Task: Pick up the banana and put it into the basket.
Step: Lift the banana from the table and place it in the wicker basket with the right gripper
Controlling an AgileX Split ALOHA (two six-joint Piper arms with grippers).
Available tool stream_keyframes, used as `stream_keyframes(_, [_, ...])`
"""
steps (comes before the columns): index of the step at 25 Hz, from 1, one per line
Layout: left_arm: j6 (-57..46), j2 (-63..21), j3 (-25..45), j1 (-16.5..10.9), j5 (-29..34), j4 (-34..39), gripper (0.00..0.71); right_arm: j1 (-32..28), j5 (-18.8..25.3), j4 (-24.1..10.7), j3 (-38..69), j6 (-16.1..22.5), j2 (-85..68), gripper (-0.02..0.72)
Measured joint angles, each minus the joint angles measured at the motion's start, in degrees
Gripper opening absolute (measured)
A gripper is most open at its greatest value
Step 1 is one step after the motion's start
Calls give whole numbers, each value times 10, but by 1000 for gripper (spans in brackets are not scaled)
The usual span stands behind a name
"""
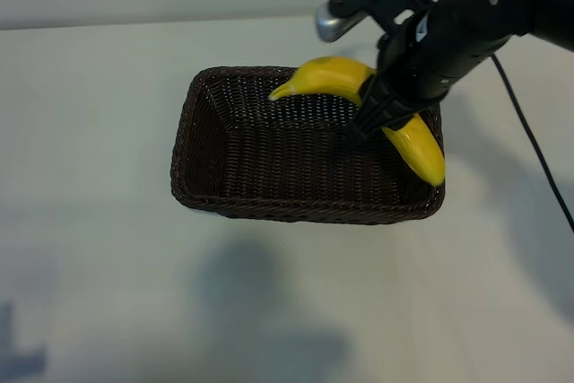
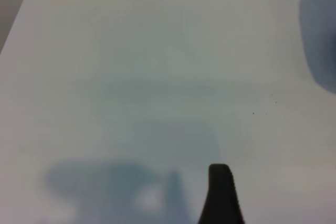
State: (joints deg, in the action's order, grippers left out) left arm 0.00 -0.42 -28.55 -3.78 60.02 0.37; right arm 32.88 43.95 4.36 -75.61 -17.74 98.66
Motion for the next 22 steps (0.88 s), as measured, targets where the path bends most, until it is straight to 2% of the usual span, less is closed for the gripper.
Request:
stream_keyframes(4, [0,0,0,0,0,0,550,20,-38,-1,0,-90,0,418])
stream_keyframes(10, [0,0,0,0,0,0,550,40,-79,0,0,-176,17,418])
stream_keyframes(14, [0,0,0,0,0,0,550,41,-97,0,0,-198,53,418])
stream_keyframes(22, [0,0,0,0,0,0,550,41,-128,3,0,-205,114,418])
